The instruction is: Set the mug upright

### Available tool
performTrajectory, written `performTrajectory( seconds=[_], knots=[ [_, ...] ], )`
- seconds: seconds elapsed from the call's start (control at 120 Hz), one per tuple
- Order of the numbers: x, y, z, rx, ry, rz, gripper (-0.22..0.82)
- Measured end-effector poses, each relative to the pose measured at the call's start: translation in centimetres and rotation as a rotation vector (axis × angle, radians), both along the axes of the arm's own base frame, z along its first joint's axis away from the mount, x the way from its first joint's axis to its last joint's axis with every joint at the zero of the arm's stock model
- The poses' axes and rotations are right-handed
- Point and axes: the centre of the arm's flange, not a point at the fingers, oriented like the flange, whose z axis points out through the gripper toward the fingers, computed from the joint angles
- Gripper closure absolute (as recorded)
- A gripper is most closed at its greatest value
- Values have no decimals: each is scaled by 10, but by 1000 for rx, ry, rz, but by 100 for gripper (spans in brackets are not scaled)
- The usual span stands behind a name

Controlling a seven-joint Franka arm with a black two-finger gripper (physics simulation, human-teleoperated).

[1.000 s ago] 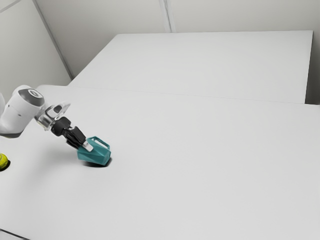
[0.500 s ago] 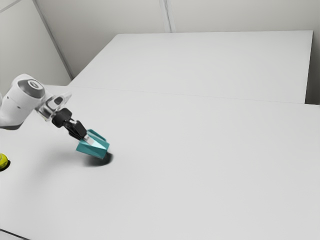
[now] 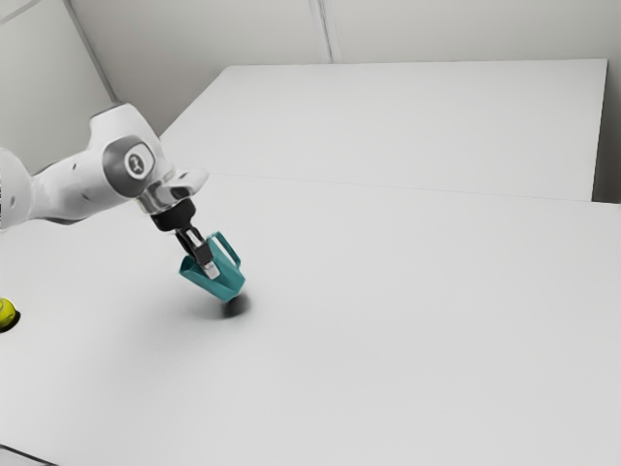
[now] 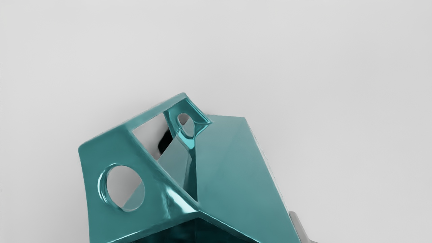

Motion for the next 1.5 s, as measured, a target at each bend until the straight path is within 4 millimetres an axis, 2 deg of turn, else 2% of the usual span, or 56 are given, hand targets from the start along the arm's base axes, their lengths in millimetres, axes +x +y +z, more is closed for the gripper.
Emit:
performTrajectory(
  seconds=[0.175,0.317,0.633,1.142,1.283,1.425,1.5],
  knots=[
    [9,-48,3,134,-52,-52,78],
    [9,-71,-1,212,-74,-50,78],
    [0,-78,-10,301,-80,61,78],
    [-9,-100,-17,324,-27,182,78],
    [-6,-110,-22,314,11,186,78],
    [-7,-130,-28,317,34,160,78],
    [-8,-133,-33,320,50,160,78]
  ],
)
